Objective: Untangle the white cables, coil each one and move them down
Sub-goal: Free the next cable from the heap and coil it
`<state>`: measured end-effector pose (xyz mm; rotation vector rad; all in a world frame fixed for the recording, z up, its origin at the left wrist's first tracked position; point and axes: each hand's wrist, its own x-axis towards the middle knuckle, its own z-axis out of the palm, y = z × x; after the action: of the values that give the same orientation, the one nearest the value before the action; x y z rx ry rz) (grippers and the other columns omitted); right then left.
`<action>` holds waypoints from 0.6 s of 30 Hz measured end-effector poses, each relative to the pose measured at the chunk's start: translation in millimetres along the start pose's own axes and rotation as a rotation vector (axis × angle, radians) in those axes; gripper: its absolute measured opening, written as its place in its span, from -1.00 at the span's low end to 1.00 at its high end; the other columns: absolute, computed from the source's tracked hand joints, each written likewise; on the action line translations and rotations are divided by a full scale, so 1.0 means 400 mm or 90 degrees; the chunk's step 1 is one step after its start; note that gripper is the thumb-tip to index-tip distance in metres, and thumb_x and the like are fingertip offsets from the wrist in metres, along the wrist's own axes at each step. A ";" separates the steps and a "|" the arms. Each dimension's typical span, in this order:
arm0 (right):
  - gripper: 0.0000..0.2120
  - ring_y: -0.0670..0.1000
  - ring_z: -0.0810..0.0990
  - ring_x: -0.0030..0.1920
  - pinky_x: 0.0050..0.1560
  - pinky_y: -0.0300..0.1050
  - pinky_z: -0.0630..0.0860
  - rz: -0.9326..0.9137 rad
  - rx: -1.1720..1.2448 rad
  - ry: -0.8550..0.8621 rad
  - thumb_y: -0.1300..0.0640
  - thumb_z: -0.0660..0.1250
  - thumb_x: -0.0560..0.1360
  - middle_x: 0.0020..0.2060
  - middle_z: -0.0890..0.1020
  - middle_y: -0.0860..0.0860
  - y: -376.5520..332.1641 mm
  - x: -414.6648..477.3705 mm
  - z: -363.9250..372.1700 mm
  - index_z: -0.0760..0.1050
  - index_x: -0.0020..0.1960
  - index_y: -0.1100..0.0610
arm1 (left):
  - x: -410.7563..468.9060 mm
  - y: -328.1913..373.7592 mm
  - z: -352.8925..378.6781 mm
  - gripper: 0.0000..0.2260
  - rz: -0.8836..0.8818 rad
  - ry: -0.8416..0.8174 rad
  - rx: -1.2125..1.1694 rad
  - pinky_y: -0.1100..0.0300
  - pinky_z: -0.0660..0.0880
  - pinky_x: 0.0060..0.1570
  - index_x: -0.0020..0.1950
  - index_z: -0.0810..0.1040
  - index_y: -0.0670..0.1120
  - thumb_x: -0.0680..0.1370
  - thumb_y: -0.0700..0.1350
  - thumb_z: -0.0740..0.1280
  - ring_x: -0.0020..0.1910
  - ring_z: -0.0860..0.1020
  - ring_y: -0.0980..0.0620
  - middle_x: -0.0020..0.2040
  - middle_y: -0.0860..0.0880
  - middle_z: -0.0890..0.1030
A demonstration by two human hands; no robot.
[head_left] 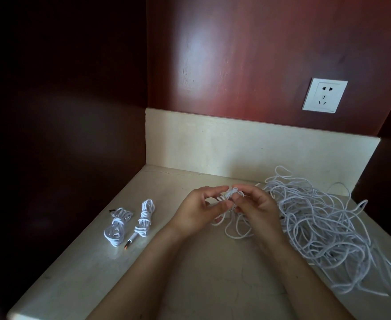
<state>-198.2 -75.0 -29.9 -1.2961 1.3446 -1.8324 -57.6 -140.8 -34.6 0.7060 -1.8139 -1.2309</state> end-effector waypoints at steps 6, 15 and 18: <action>-0.89 -0.10 0.64 -0.34 -0.30 -0.28 0.57 0.034 0.017 0.006 0.40 0.36 0.50 -0.29 0.68 0.05 0.022 0.002 0.017 0.58 -0.06 0.24 | -0.009 0.000 -0.022 -0.77 0.017 -0.026 0.207 0.12 0.58 -0.19 0.05 0.68 0.18 0.42 0.14 0.48 -0.30 0.60 0.22 -0.19 0.16 0.69; -0.60 -0.06 0.67 0.07 -0.01 -0.25 0.60 0.155 0.117 -0.137 0.41 0.19 0.59 0.11 0.63 -0.04 0.027 -0.013 0.056 0.45 0.33 0.07 | -0.031 0.040 -0.070 -0.80 -0.063 0.110 0.368 0.23 0.53 -0.26 -0.17 0.59 0.13 0.36 0.16 0.53 -0.32 0.58 0.25 -0.27 0.14 0.64; -0.56 -0.06 0.63 0.18 0.06 -0.24 0.59 0.174 0.134 -0.155 0.38 0.25 0.57 0.18 0.59 -0.06 0.036 -0.022 0.063 0.40 0.37 0.03 | -0.056 0.043 -0.093 -0.81 -0.080 0.135 0.395 0.32 0.45 -0.30 -0.11 0.64 0.09 0.38 0.12 0.53 -0.27 0.59 0.17 -0.26 0.13 0.64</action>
<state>-173.4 -83.8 -45.2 -1.1214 1.1049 -1.5295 -14.3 -134.1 -18.5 1.2573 -1.9969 -0.6184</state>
